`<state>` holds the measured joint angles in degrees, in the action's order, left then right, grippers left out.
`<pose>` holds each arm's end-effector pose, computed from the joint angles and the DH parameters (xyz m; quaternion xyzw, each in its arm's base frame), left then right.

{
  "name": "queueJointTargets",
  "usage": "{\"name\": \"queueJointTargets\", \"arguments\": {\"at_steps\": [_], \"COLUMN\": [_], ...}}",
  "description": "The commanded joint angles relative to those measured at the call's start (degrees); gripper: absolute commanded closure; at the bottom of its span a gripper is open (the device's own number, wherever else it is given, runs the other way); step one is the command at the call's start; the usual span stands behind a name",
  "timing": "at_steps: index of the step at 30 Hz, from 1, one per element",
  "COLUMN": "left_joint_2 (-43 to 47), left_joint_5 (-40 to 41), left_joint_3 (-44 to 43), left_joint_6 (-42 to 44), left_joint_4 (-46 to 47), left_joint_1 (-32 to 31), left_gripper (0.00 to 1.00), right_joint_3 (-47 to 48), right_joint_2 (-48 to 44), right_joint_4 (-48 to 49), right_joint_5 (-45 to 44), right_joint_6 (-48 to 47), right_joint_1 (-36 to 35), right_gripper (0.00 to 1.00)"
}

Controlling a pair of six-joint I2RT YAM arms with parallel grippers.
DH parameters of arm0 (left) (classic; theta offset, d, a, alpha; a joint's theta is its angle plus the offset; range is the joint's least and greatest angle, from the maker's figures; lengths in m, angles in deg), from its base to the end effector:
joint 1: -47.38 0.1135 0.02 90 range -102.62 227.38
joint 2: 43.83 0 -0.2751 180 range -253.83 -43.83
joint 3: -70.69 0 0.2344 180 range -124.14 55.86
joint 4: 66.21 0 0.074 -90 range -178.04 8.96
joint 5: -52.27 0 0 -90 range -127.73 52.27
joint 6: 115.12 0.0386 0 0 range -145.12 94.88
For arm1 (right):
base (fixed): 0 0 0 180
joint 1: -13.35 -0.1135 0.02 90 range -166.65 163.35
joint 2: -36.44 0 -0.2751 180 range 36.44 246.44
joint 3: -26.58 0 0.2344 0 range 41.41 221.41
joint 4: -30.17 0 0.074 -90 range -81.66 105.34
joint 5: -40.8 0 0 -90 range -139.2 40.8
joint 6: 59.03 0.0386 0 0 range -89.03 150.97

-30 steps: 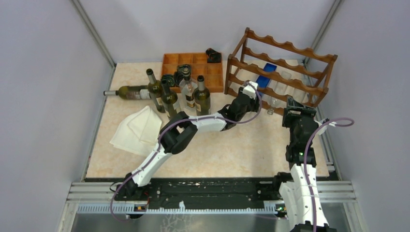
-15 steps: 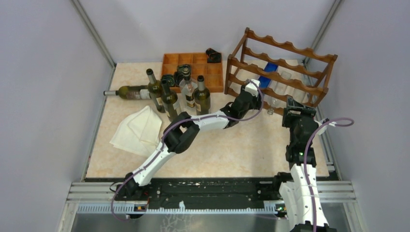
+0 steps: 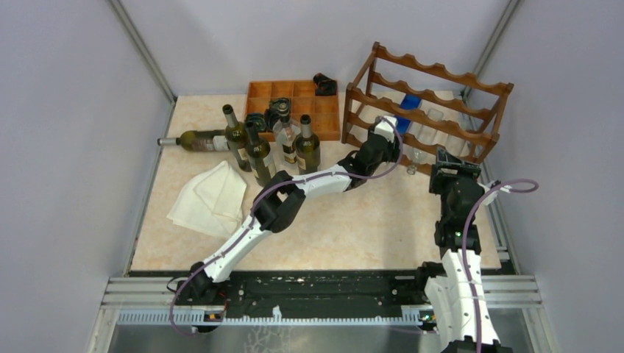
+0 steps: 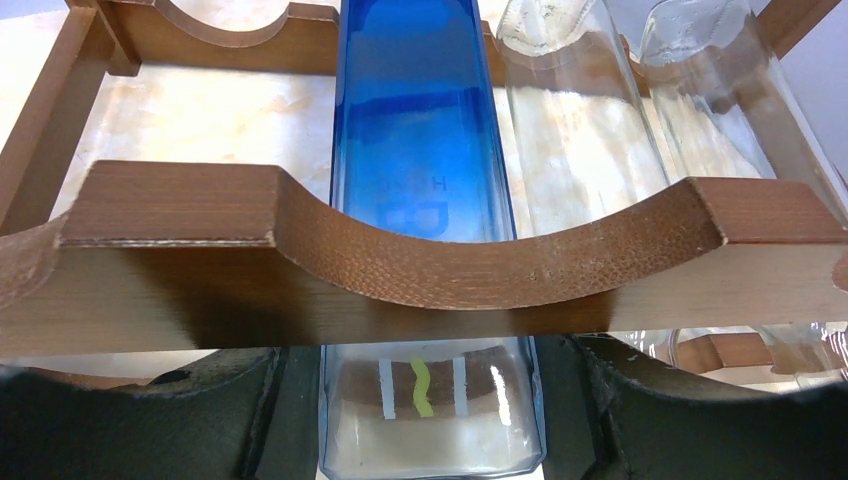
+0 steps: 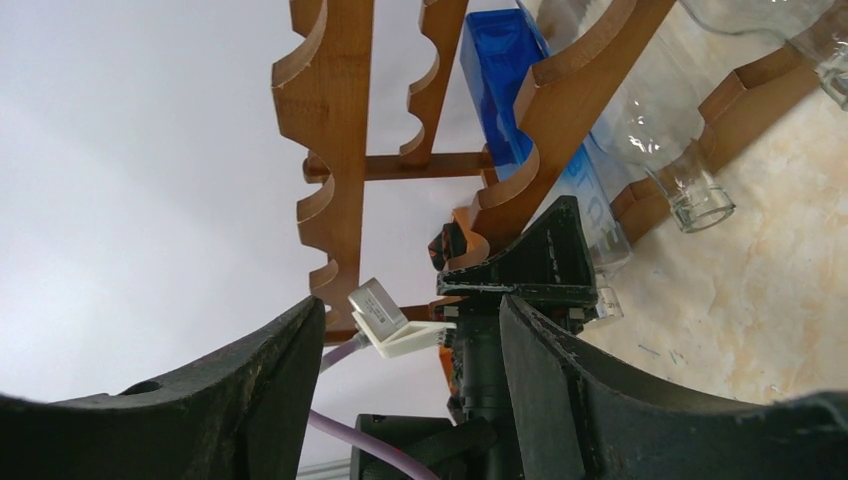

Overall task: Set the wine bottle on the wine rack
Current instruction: Adjust the wine bottle in the wine rack.

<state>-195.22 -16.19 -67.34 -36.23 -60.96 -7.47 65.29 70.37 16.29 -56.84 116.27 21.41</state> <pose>0.3561 -0.4811 0.1756 0.1628 0.7342 -0.2320 0.6169 0.1341 -0.0242 0.2688 0.5821 0.4895 0.3644 0.5374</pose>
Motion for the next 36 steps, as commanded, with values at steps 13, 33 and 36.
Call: {"name": "queueJointTargets", "arguments": {"at_steps": [13, 33, 36], "left_joint_2": [16.92, 51.02, 56.3], "left_joint_5": [-2.52, -26.87, -31.85], "left_joint_3": [15.67, 57.18, 60.72], "left_joint_6": [-0.46, 1.71, 0.08], "left_joint_4": [17.4, 14.73, 10.4], "left_joint_1": [-0.47, -3.75, -3.81], "left_gripper": [0.02, 0.13, 0.15], "right_joint_3": [-1.51, -4.85, -3.45], "right_joint_2": [-1.27, -7.63, -6.58], "right_joint_4": [2.61, 11.97, 12.25], "right_joint_5": [0.03, 8.65, 12.86], "right_joint_6": [-0.67, -25.82, -31.35], "right_joint_1": [0.56, 0.73, 0.73], "right_gripper": [0.36, 0.34, 0.34]}}
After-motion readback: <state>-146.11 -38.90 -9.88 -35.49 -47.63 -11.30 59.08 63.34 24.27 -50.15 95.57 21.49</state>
